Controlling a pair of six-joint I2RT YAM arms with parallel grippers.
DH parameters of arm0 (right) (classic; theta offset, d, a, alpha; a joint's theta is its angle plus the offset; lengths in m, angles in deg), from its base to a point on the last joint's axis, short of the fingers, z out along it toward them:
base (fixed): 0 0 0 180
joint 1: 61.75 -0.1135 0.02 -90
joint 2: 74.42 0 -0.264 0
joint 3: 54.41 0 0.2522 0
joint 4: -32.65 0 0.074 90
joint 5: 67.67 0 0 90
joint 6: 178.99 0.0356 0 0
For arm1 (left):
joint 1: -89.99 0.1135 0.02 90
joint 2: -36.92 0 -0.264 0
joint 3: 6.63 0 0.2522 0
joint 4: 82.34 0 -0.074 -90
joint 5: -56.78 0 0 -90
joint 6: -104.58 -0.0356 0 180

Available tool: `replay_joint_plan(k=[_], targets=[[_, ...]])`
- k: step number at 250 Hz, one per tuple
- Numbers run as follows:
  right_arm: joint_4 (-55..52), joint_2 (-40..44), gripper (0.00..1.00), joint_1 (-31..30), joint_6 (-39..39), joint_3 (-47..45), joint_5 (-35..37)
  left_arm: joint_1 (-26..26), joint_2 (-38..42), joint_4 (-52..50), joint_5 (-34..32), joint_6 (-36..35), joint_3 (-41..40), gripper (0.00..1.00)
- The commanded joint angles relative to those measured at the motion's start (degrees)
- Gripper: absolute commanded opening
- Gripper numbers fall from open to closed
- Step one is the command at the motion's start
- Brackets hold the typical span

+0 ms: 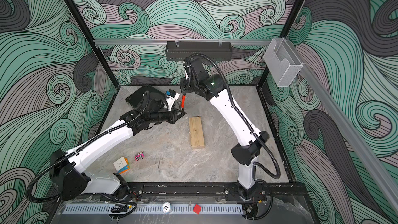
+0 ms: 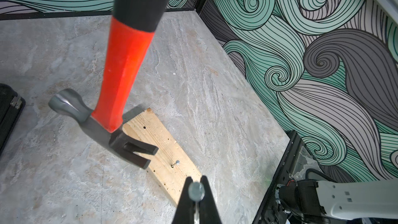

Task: Use a claw hammer to pull out a nail
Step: Pick up the nail with the hammer, then place the nail at the center of the board.

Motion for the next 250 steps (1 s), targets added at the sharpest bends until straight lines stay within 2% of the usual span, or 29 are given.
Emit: replay_joint_plan(k=[1,93,161,250], targets=[[5.15,2.13,0.0,0.78,-0.49,-0.79,1.85,0.1,-0.23,-7.99,-2.21,-2.48,2.79,0.0],[14.55,8.42,0.0,1.2,-2.47,-11.87,1.57,0.12,1.9,-23.78,-8.51,-0.22,1.11,0.0],[22.26,14.46,0.0,1.62,-2.52,-21.84,2.54,0.05,4.85,-28.0,-8.82,4.23,-5.38,0.0],[24.14,17.64,0.0,2.28,-2.74,-25.38,3.28,0.03,8.04,-29.51,-9.65,9.06,-14.45,0.0]])
